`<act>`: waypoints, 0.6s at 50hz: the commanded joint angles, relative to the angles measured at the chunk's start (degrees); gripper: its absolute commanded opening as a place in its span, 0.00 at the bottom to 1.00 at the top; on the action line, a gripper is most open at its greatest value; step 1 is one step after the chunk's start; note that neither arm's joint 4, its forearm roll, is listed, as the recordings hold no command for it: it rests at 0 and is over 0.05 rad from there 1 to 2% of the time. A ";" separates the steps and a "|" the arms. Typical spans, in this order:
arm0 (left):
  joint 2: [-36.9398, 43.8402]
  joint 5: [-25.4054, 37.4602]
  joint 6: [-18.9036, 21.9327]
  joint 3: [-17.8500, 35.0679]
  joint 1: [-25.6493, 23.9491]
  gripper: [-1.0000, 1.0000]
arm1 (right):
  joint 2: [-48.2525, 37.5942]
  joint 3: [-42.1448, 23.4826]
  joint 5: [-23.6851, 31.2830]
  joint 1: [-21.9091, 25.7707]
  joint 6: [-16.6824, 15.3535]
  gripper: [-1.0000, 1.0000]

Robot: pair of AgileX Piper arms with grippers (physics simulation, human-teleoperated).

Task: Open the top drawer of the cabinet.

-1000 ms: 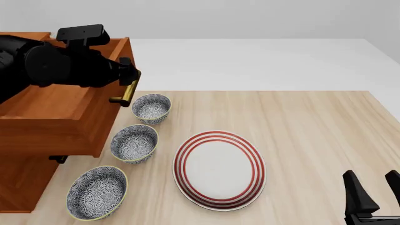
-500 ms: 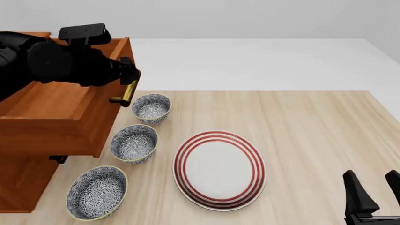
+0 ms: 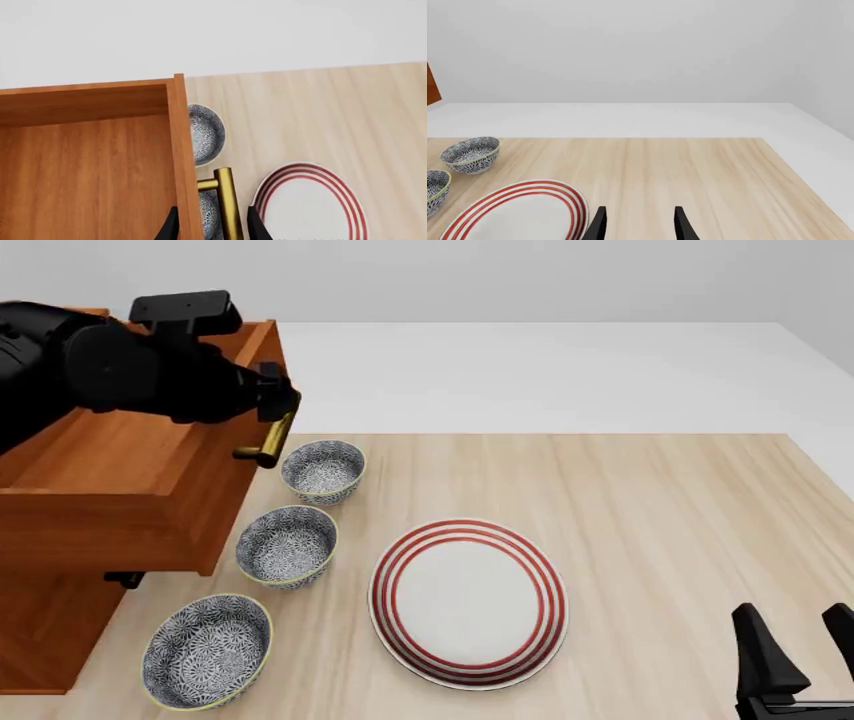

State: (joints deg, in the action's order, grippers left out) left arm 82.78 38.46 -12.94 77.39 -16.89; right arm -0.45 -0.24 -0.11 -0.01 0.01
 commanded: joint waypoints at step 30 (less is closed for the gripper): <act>1.91 11.06 5.76 16.39 -0.84 1.00 | -0.01 0.00 0.00 0.00 0.00 1.00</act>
State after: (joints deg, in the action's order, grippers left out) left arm 85.97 47.52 -9.48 87.28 -16.17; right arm -0.45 -0.24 -0.11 -0.01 0.01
